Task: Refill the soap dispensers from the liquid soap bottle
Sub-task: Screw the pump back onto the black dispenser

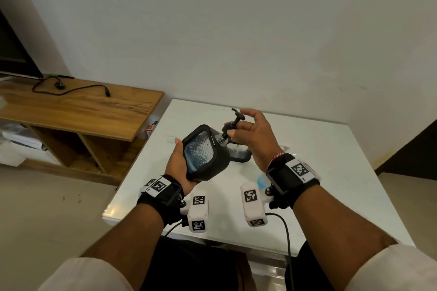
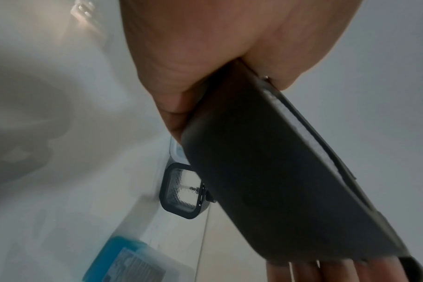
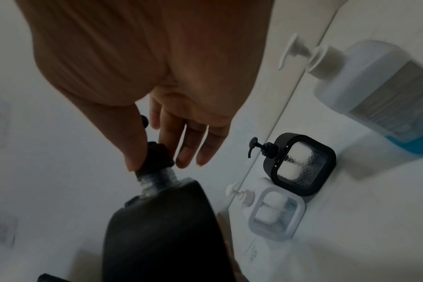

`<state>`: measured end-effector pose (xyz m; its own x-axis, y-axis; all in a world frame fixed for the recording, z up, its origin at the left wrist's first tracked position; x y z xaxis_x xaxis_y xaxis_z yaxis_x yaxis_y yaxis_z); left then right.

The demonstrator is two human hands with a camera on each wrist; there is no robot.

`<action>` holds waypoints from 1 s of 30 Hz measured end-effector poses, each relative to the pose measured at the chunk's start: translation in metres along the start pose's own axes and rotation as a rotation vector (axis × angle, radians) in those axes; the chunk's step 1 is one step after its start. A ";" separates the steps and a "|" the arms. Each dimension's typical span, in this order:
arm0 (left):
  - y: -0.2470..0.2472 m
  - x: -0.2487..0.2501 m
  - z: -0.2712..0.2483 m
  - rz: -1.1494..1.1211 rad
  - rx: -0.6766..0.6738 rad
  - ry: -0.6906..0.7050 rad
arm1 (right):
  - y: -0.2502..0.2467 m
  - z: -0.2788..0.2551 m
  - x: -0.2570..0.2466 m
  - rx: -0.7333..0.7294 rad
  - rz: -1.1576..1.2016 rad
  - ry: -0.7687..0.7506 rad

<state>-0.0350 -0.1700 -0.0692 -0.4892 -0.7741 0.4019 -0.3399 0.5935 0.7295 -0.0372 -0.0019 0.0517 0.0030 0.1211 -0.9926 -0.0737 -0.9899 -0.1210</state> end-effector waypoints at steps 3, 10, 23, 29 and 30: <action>0.003 -0.001 -0.005 -0.017 -0.008 -0.002 | 0.006 -0.005 -0.002 -0.065 -0.034 -0.027; 0.007 -0.002 -0.015 -0.012 -0.012 0.009 | 0.009 -0.015 0.000 -0.076 -0.145 -0.045; 0.003 -0.003 -0.011 0.011 0.019 0.011 | 0.005 -0.005 0.018 -0.038 -0.050 -0.035; 0.002 -0.008 -0.005 -0.014 0.014 -0.011 | 0.008 -0.007 0.022 0.016 -0.016 0.035; 0.002 -0.008 -0.005 -0.019 0.016 -0.006 | 0.010 -0.006 0.025 -0.007 0.019 0.046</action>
<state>-0.0279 -0.1634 -0.0681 -0.4871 -0.7839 0.3851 -0.3619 0.5824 0.7279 -0.0319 -0.0097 0.0257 0.0477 0.0994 -0.9939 -0.0669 -0.9925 -0.1025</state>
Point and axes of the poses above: each hand's wrist, its own z-axis towards the middle knuckle, its own y-axis out of the palm, x = y × z, the point moved 8 cm from there along z, towards the middle knuckle, and after that the axes turned 13 degrees about -z, right-handed, at the moved point
